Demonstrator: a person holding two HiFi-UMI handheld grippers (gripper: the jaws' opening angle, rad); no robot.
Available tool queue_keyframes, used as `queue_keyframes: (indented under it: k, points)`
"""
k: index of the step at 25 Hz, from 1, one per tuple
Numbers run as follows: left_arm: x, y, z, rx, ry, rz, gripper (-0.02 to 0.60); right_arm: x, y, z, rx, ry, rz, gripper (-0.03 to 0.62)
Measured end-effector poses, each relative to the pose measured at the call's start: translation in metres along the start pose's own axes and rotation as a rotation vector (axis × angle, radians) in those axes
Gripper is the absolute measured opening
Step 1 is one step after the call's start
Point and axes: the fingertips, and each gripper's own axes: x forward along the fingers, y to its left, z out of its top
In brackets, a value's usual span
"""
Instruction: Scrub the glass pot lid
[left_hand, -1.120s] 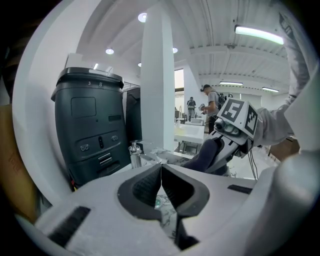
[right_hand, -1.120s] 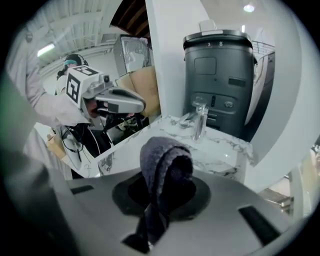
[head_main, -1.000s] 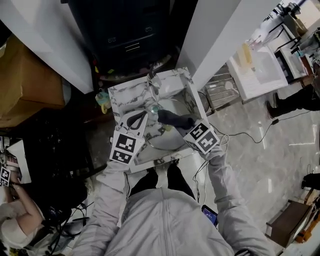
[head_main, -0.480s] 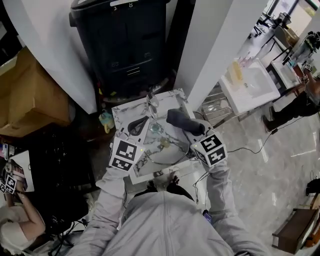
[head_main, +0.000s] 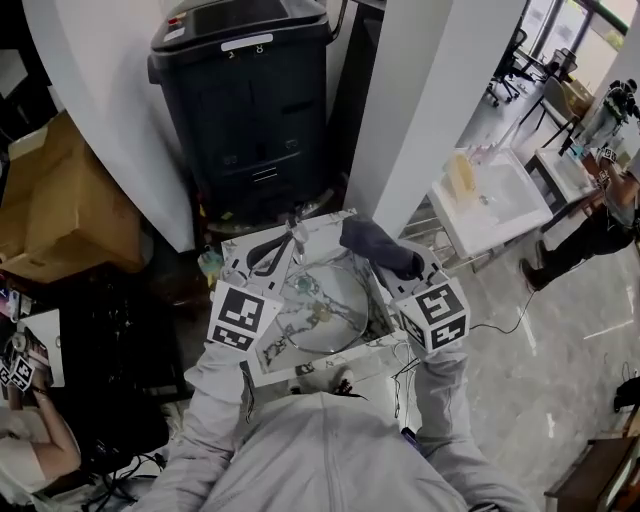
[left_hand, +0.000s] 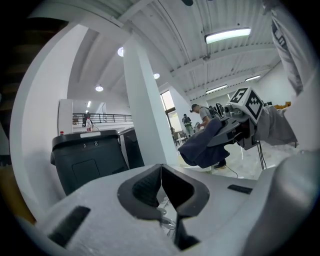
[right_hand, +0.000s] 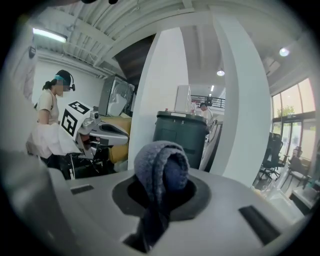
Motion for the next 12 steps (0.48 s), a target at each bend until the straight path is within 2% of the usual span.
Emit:
queue_keyframes:
  k: [12]
  points:
    - [0.004, 0.015, 0.055, 0.065, -0.070, 0.063, 0.026, -0.025, -0.021, 0.053, -0.057, -0.122, -0.013, 0.063]
